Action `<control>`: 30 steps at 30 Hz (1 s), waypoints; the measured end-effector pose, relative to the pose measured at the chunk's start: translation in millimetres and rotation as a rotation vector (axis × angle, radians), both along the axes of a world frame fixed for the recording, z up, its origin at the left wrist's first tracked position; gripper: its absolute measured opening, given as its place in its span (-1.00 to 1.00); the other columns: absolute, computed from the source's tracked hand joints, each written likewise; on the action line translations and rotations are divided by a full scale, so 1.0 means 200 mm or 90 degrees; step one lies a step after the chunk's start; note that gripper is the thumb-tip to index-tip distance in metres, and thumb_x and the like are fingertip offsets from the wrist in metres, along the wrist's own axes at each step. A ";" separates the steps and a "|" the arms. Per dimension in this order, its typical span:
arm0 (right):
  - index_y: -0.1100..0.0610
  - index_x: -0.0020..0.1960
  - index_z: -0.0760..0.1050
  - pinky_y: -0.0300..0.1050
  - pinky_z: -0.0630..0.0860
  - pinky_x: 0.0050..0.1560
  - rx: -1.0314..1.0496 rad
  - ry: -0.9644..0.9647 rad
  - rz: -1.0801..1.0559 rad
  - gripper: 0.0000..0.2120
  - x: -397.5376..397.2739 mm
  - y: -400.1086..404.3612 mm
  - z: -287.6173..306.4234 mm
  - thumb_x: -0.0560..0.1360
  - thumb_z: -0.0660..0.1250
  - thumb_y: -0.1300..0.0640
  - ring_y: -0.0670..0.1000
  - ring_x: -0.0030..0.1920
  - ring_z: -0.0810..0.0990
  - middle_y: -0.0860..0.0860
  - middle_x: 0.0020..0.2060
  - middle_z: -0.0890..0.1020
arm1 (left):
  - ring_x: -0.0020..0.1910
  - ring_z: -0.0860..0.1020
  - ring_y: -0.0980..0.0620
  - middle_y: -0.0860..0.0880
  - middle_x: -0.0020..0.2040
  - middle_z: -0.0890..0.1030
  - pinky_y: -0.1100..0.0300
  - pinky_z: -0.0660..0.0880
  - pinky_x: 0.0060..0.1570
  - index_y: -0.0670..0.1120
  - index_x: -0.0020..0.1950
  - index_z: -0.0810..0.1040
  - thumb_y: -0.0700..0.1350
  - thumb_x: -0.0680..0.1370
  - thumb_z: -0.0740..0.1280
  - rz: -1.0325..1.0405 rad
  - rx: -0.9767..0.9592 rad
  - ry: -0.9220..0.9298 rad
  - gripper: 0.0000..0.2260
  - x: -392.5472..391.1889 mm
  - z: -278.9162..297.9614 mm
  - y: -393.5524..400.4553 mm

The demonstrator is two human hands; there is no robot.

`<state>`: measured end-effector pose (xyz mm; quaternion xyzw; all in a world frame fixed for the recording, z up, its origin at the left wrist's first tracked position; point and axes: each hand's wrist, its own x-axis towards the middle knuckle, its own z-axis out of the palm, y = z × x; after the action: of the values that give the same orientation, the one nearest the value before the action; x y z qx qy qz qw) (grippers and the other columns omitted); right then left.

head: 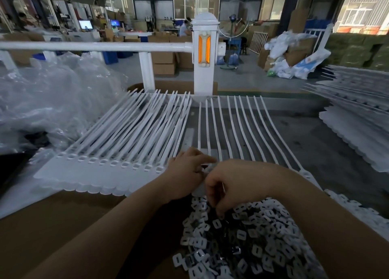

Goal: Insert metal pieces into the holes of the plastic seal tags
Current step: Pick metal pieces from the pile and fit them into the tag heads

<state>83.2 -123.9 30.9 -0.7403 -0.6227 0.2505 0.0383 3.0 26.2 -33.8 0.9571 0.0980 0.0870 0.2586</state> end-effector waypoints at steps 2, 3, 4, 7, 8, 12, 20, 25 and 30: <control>-0.03 -0.10 0.61 -0.33 0.52 -0.22 0.054 0.032 -0.038 -0.90 0.01 0.00 0.01 0.41 0.50 0.04 -0.25 -0.21 0.58 -0.17 -0.23 0.63 | 0.16 0.41 0.20 0.08 0.21 0.41 0.50 0.31 0.14 0.17 0.26 0.50 -0.28 0.57 0.24 0.045 -0.147 -0.090 -0.60 -0.01 0.02 0.00; -0.02 -0.12 0.61 -0.31 0.53 -0.21 0.097 0.053 -0.074 -0.91 0.01 0.00 0.01 0.42 0.50 0.05 -0.25 -0.23 0.59 -0.16 -0.24 0.64 | 0.09 0.44 0.29 0.10 0.18 0.46 0.59 0.33 -0.01 0.19 0.16 0.52 -0.30 0.58 0.23 0.082 -0.225 -0.139 -0.62 -0.01 0.03 0.00; -0.03 -0.14 0.61 -0.27 0.56 -0.19 0.146 0.079 -0.121 -0.93 0.02 0.00 0.00 0.42 0.50 0.06 -0.23 -0.23 0.60 -0.16 -0.25 0.64 | 0.03 0.48 0.33 0.11 0.13 0.51 0.59 0.37 -0.12 0.17 0.06 0.53 -0.31 0.58 0.23 0.122 -0.297 -0.184 -0.64 -0.02 0.04 0.00; -0.01 -0.20 0.63 -0.06 0.64 -0.07 0.229 0.198 -0.254 -0.92 0.05 0.00 0.00 0.39 0.53 0.09 -0.13 -0.22 0.65 -0.12 -0.26 0.68 | -0.27 0.54 0.28 0.04 -0.08 0.61 0.41 0.43 -0.29 0.02 -0.02 0.56 -0.28 0.58 0.29 0.192 -0.459 -0.277 -0.81 -0.03 0.06 0.01; 0.01 -0.19 0.64 -0.04 0.64 -0.03 0.217 0.232 -0.267 -0.92 0.05 -0.01 0.00 0.39 0.54 0.10 -0.09 -0.20 0.66 -0.08 -0.25 0.69 | -0.33 0.53 0.22 0.01 -0.13 0.62 0.33 0.43 -0.31 -0.03 -0.02 0.57 -0.26 0.58 0.30 0.194 -0.500 -0.283 -0.87 -0.04 0.07 0.01; 0.05 -0.14 0.67 -0.18 0.61 -0.07 0.130 0.276 -0.217 -0.93 0.06 -0.03 0.02 0.39 0.53 0.12 -0.02 -0.12 0.67 -0.04 -0.22 0.71 | -0.38 0.51 0.14 0.05 -0.28 0.63 0.26 0.42 -0.36 -0.09 0.00 0.58 -0.26 0.59 0.30 0.161 -0.541 -0.228 -0.90 -0.07 0.09 0.00; 0.02 -0.10 0.68 -0.26 0.43 -0.29 0.084 0.265 -0.228 -0.92 0.07 -0.03 0.02 0.41 0.50 0.07 -0.17 -0.25 0.59 -0.06 -0.23 0.72 | -0.38 0.53 0.16 0.03 -0.27 0.66 0.30 0.44 -0.36 -0.09 0.00 0.60 -0.23 0.59 0.31 0.088 -0.522 -0.155 -0.90 -0.09 0.09 -0.01; 0.01 -0.12 0.68 -0.28 0.41 -0.29 0.056 0.264 -0.206 -0.94 0.07 -0.04 0.02 0.40 0.51 0.07 -0.18 -0.26 0.59 -0.07 -0.23 0.72 | -0.31 0.57 0.16 0.01 -0.23 0.68 0.34 0.48 -0.33 -0.03 -0.03 0.63 -0.20 0.59 0.31 0.071 -0.509 -0.131 -0.88 -0.08 0.08 0.00; 0.04 -0.16 0.67 -0.26 0.41 -0.33 0.127 0.276 -0.268 -0.95 0.10 -0.03 0.00 0.39 0.52 0.09 -0.20 -0.34 0.54 -0.06 -0.28 0.71 | -0.30 0.57 0.15 0.02 -0.22 0.67 0.31 0.48 -0.28 -0.04 -0.03 0.63 -0.24 0.55 0.37 0.032 -0.520 -0.122 -0.89 -0.09 0.08 0.00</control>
<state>103.8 -130.6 30.0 -0.7752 -0.4544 0.3264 0.2934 -14.8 27.0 -17.3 0.7607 0.1232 0.1363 0.6225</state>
